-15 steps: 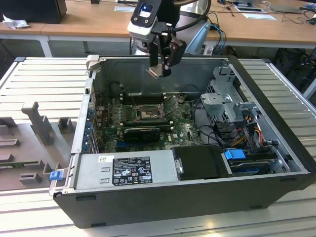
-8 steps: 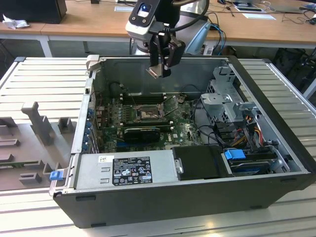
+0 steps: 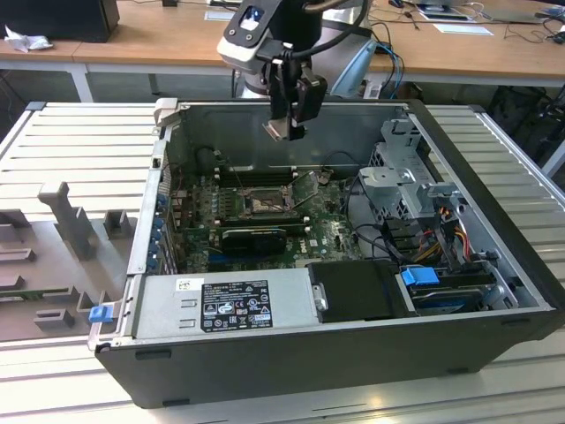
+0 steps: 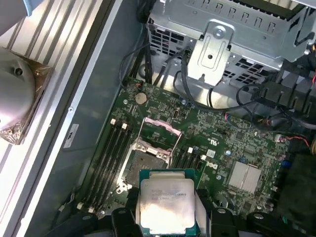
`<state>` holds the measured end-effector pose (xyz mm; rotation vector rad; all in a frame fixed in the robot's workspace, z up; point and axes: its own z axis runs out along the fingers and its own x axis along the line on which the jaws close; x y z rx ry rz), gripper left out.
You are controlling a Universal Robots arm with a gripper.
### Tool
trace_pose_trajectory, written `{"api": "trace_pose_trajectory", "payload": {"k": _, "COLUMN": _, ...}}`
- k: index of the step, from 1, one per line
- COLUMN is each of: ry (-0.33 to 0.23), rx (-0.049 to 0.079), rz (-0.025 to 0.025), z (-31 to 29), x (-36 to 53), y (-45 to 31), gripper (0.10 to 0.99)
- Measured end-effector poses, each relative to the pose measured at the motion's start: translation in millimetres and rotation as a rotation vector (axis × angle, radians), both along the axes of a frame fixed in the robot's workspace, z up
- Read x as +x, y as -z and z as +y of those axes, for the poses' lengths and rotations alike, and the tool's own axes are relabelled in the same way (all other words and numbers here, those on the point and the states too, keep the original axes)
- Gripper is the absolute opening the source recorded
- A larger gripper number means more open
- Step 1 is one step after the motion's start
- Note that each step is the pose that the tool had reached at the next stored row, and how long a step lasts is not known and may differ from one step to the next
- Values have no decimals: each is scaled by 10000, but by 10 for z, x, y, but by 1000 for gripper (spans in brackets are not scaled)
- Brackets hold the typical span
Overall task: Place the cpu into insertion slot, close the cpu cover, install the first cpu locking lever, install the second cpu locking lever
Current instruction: 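Place the cpu into insertion slot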
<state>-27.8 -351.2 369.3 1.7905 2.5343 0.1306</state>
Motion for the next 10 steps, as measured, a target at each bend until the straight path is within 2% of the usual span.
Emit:
{"api": "trace_pose_trajectory", "payload": {"k": 7, "ry": 1206, "rx": 0, "rz": 0, "z": 0, "x": 0, "y": 138, "gripper": 529}}
{"api": "trace_pose_trajectory", "payload": {"k": 10, "ry": 1385, "rx": 1, "rz": -1, "z": 0, "x": -67, "y": 147, "gripper": 529}}
